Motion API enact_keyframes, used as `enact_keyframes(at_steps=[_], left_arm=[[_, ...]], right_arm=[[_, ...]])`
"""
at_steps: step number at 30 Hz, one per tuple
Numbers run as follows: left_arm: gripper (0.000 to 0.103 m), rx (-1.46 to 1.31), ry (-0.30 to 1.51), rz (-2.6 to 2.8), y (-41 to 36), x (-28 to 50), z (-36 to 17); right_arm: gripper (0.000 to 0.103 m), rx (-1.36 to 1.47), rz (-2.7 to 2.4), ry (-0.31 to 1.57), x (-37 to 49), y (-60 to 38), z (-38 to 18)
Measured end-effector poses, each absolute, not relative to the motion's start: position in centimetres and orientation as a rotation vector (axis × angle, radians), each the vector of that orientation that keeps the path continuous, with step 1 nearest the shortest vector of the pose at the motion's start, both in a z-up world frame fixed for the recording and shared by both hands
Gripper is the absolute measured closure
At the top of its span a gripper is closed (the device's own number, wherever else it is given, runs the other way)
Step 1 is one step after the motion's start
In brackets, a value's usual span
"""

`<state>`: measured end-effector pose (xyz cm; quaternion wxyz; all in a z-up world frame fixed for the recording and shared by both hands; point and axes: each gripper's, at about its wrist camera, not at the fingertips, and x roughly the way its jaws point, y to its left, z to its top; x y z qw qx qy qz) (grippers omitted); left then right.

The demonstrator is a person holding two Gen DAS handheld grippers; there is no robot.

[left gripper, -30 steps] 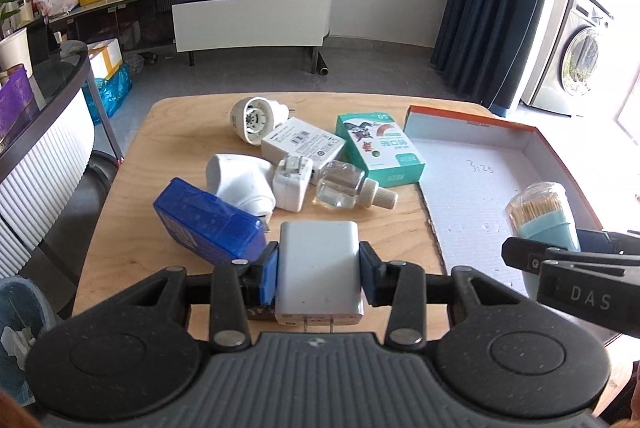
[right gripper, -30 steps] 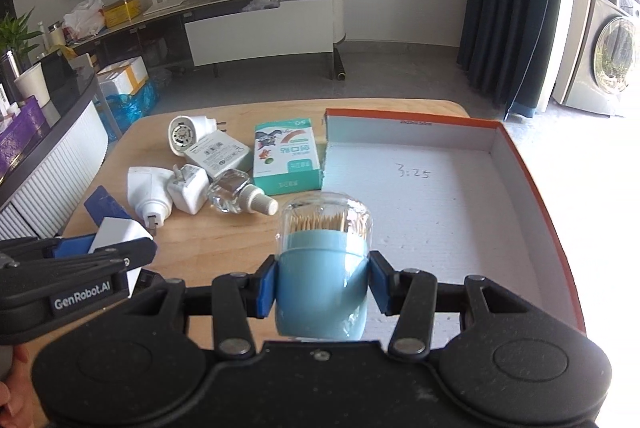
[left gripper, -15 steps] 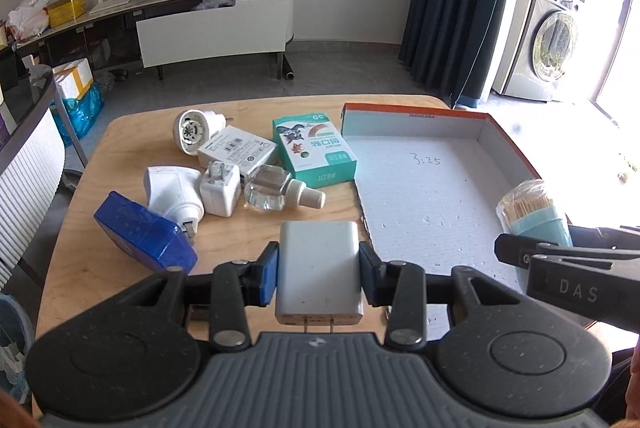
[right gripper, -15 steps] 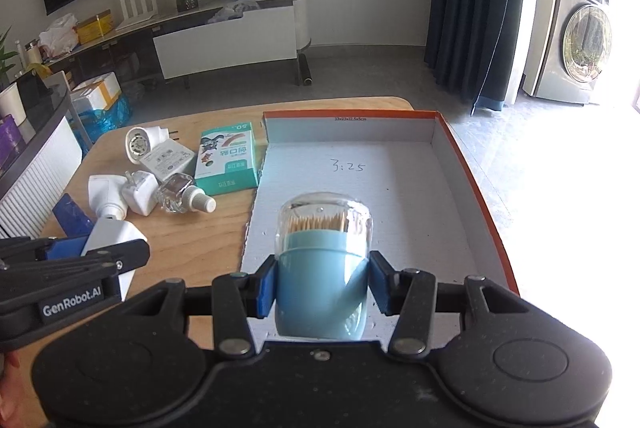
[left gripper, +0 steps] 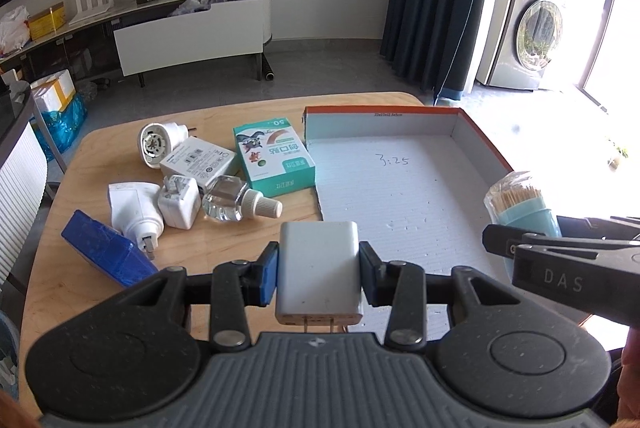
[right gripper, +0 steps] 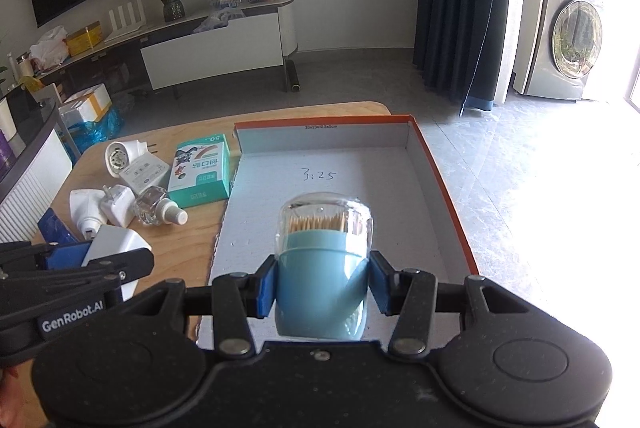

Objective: Organize rigid objects
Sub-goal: 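Carry the charger in the left tool while the right tool carries the toothpick holder to the white tray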

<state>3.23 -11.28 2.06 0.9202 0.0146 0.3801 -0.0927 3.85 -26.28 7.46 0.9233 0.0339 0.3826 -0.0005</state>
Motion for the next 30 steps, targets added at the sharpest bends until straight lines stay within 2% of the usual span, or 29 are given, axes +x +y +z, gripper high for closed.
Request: enact_keyframes(at_steps=[30], left_arm=[[0.061,0.073,0.773,-0.258,-16.1,5.4,3.1]], right_arm=[[0.046,0.087,-0.056,0.752,6.1,-30.6,8.6]])
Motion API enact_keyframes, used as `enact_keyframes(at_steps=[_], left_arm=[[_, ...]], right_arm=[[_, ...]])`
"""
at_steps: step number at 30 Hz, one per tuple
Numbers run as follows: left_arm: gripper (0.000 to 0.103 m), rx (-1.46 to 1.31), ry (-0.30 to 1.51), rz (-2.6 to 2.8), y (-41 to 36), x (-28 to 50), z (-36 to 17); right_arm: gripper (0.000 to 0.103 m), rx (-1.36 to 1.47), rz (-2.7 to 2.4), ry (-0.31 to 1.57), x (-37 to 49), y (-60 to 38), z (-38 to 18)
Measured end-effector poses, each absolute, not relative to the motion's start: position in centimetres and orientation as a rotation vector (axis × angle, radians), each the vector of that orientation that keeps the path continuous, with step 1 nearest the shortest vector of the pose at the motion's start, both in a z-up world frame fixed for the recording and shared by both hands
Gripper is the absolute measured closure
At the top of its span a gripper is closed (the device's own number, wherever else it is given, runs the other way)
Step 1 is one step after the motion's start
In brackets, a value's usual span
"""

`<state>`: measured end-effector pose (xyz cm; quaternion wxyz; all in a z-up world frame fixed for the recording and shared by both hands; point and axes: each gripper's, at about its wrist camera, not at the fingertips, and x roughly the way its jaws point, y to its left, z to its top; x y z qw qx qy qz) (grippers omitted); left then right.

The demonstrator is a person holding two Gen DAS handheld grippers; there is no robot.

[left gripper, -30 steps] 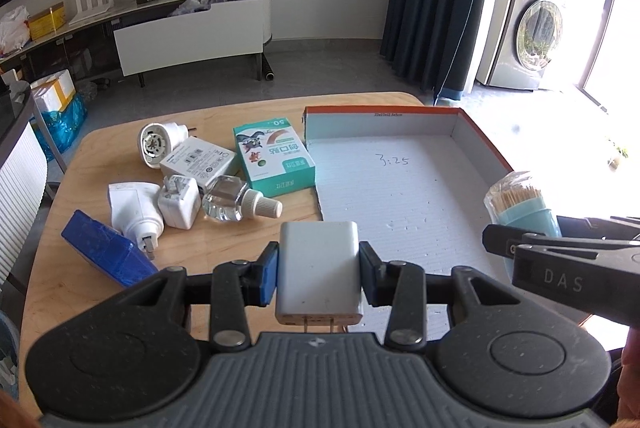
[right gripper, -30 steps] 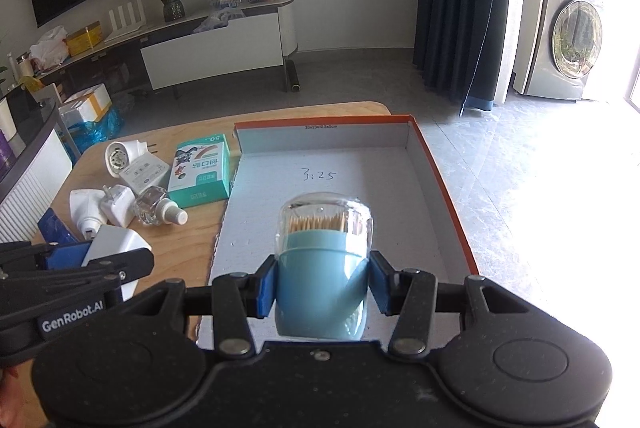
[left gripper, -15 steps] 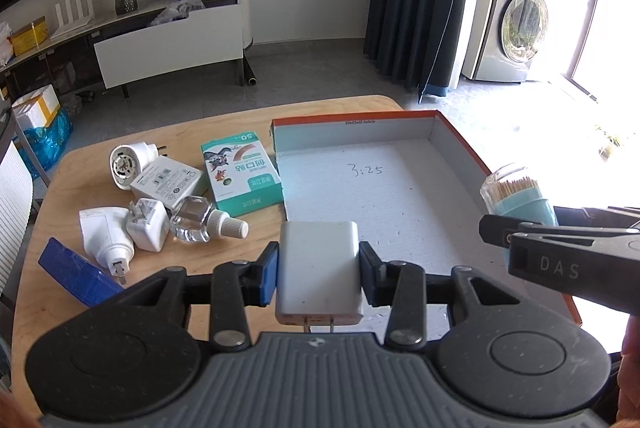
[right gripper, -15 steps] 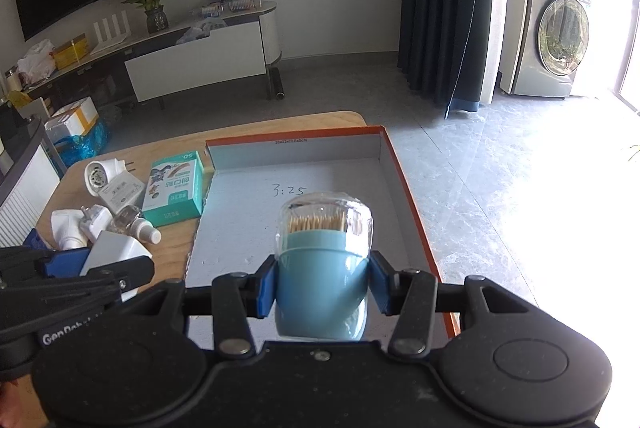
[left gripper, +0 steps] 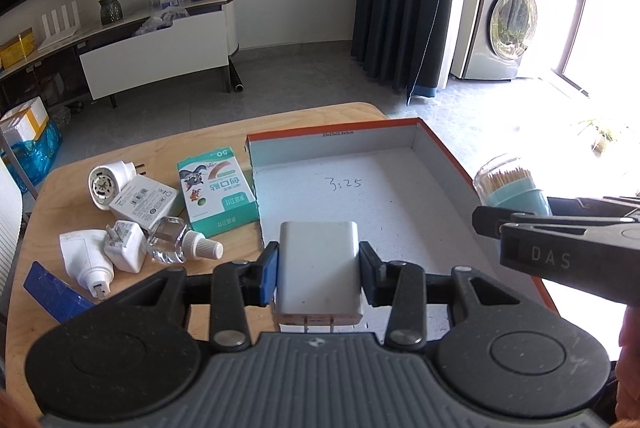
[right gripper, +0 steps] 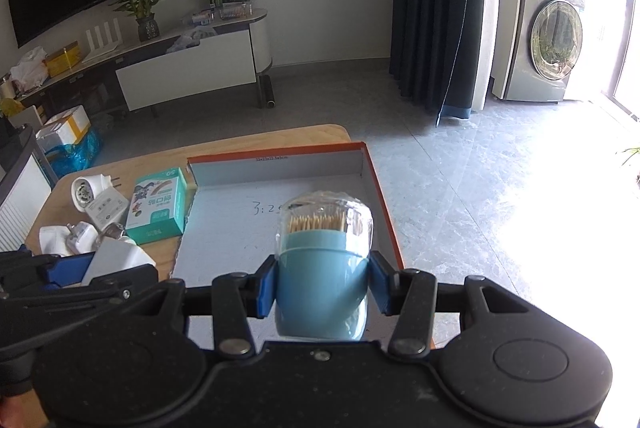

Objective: Organize rigid objects
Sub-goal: 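Carry the charger in the left tool while the right tool carries the toothpick holder to the white tray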

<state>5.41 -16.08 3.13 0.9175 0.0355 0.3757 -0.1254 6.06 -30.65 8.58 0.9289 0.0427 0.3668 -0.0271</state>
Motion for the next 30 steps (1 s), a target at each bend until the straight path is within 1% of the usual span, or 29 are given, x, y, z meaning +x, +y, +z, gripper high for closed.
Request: enact_keyframes(at_steps=[30], left_arm=[[0.061,0.079,0.790,-0.271,-17.6,7.3,2.7]], right_arm=[[0.046,0.071,-0.062,0.781,9.4,-31.4,8.0]])
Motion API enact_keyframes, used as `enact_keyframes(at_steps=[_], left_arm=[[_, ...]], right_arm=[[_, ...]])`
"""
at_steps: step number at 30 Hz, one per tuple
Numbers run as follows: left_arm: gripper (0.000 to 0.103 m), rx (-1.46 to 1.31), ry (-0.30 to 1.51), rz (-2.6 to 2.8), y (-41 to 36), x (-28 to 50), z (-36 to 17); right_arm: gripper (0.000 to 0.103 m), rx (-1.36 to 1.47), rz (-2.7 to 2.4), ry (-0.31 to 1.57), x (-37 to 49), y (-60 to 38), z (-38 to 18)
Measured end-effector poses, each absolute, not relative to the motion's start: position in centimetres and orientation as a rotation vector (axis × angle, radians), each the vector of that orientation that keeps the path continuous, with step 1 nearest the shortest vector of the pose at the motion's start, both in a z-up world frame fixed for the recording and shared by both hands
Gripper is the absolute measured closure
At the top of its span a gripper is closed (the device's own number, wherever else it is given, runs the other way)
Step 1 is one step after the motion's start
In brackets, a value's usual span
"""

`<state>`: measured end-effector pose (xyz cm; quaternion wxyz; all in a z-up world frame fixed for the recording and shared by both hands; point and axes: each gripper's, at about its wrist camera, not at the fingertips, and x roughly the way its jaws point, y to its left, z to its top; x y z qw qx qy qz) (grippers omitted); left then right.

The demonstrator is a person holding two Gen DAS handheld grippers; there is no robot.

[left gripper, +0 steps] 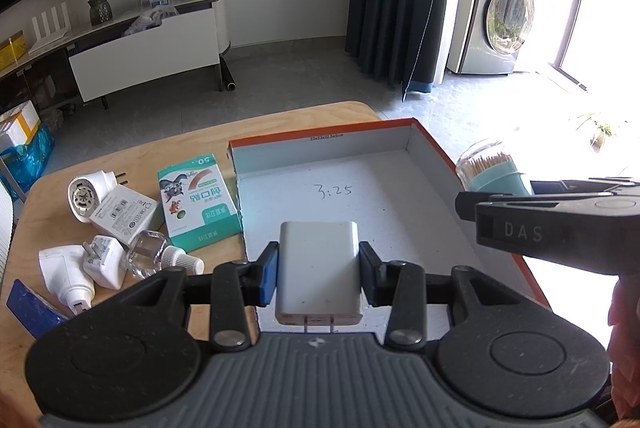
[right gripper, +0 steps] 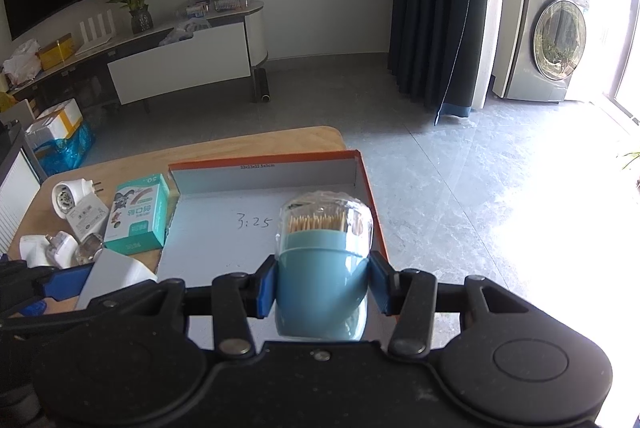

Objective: Organize rigid objects
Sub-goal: 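Carry the charger in the left tool while the right tool carries the toothpick holder to the white tray, then lower and open the left tool on the charger while the right tool releases the toothpick holder in the tray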

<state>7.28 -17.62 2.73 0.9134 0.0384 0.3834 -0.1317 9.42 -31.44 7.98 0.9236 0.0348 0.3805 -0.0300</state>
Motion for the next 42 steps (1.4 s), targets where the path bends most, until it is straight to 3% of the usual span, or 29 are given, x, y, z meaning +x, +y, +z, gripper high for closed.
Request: enact_keyframes(at_steps=[33,35,37,42], left_arm=[[0.061,0.070,0.860,-0.378,-20.3,8.2,0.5],[0.056,0.066,0.840,-0.414,-20.6,7.8,0.8],[0.034,0.071,0.815,-0.418,-20.7,7.4,1.4],[0.034,0.075,0.793,-0.378,-20.0,6.9,2.4]], right_arm=[[0.044,0.070,-0.065,0.783,10.6,-32.2,7.9],[0.043,0.077,-0.064,0.781,10.4,-32.3,8.1],[0.043,0.084,-0.060,0.777,10.1,-32.2,8.3],[0.042,0.087,-0.060,0.767,9.4,-32.1,8.8]])
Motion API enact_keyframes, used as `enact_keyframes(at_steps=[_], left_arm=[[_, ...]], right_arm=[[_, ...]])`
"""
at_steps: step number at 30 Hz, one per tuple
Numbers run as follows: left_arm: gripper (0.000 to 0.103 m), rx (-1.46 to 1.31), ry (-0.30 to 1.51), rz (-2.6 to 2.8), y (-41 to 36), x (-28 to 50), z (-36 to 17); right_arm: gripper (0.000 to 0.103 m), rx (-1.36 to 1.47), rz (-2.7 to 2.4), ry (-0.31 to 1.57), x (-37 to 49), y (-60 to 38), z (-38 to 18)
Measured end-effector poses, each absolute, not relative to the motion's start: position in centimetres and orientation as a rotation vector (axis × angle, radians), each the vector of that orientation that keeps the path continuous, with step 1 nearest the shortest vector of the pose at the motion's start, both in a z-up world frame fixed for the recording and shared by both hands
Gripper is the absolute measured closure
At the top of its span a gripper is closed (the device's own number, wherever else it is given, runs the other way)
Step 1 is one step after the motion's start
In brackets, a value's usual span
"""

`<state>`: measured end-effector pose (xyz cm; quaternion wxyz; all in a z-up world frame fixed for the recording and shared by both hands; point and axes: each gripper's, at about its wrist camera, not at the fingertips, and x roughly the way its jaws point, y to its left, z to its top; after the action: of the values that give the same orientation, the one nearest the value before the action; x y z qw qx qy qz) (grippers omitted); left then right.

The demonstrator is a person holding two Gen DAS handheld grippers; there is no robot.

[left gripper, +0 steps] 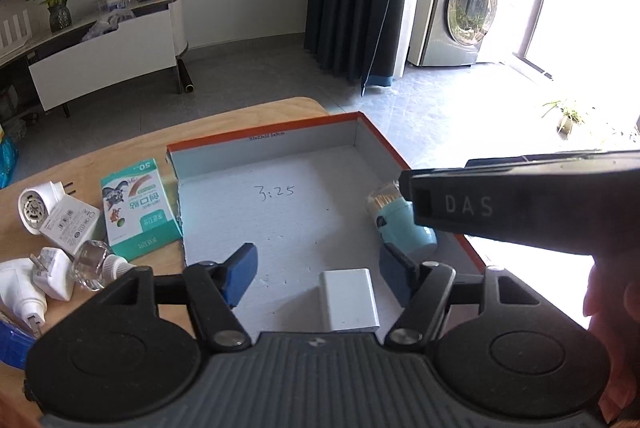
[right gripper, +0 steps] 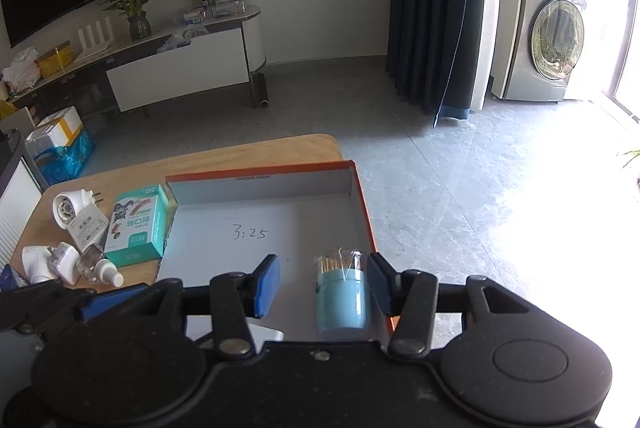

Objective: Organize rigid objects
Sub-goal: 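Lower and open the left tool on the charger while the right tool releases the toothpick holder in the tray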

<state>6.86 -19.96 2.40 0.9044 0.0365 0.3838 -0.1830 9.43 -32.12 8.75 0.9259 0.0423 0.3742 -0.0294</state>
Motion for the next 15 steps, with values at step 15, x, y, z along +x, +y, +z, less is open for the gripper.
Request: enact_keyframes(at_steps=[15], left_arm=[[0.032,0.025,0.774,-0.233,-16.1,6.3,4.7]], right_arm=[[0.041,0.084,-0.047,0.770,7.7,-30.2,9.0]])
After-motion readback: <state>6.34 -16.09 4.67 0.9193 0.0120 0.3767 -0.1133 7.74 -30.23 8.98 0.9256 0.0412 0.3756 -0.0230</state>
